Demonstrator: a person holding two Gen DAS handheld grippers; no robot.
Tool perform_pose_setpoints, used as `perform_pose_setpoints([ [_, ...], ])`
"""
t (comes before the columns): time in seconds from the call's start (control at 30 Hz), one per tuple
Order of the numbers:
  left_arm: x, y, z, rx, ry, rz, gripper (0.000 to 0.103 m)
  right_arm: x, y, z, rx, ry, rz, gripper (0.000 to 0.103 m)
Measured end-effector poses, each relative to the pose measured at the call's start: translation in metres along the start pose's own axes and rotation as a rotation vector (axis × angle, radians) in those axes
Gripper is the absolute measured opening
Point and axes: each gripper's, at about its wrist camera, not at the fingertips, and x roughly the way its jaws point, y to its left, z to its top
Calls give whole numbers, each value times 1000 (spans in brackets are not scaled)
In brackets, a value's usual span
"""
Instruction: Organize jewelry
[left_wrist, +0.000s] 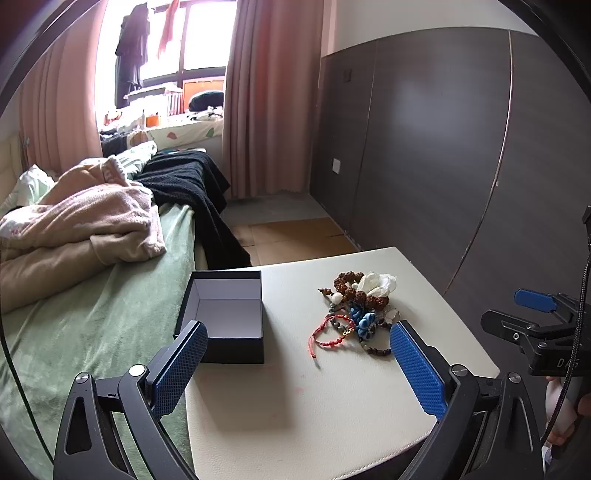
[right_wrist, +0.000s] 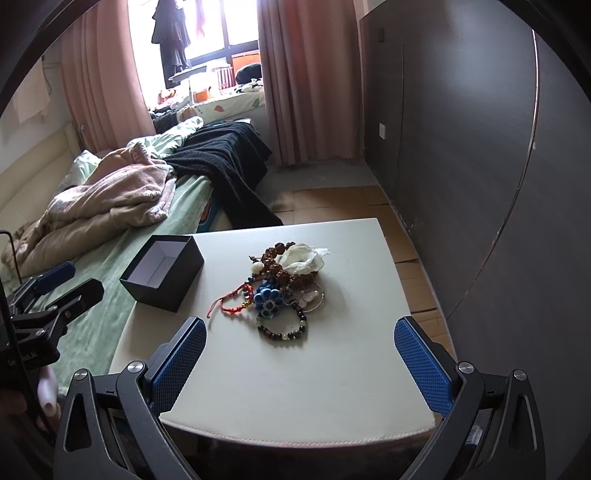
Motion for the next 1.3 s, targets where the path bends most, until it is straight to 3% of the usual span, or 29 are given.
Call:
perform_pose_setpoints([
  [0.37, 6, 0, 0, -10, 5, -4, 99, 4, -8, 5, 27, 4, -8, 103],
  [0.6, 24, -6, 8, -47, 26, -53, 99, 15, -32, 13, 161, 23, 0, 103],
  [0.93, 66, -31, 8, -33, 103, -121, 69, 36, -56, 23, 296, 37, 31, 103],
  [1.3, 116, -52, 3, -10, 202, -159, 52, 67, -75, 27, 364, 116, 47, 102],
])
